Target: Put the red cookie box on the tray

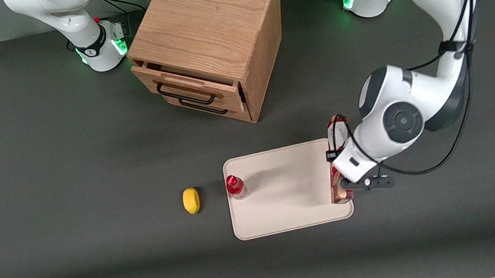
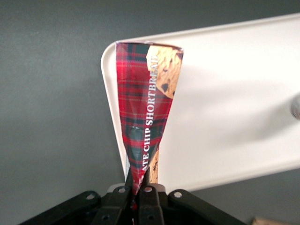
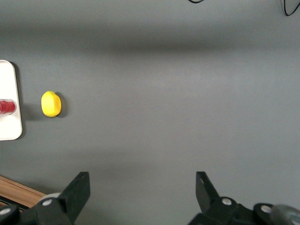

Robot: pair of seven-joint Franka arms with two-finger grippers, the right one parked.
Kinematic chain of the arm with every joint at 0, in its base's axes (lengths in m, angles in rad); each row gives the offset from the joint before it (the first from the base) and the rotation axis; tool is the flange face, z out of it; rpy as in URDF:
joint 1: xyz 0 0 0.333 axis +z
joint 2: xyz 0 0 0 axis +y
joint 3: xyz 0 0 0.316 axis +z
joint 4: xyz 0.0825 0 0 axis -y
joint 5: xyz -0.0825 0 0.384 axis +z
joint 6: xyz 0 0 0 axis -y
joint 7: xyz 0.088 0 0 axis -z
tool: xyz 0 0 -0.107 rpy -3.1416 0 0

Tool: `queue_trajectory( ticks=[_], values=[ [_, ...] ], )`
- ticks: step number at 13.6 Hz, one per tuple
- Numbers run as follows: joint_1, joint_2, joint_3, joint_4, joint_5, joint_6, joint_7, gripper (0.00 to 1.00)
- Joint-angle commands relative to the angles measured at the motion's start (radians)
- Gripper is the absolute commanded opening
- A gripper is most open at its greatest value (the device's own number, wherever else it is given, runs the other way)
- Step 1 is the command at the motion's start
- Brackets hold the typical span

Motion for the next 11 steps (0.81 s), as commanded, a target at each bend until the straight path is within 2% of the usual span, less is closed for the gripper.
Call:
queue_trajectory(
  ticks=[1,6,7,8,9,11],
  values=[
    [-0.04,0.075,0.031,0.066,0.032,0.056,-0.114,0.0],
    [-0.066,0.125,0.063,0.039,0.035,0.108,-0.179,0.0],
    [-0.066,0.123,0.065,0.029,0.035,0.108,-0.177,0.18],
    [-0.068,0.12,0.08,0.028,0.044,0.11,-0.173,0.66],
    [-0.068,0.112,0.084,0.019,0.07,0.132,-0.171,1.0],
    [-0.059,0.074,0.084,-0.039,0.078,0.194,-0.168,1.0]
  ],
)
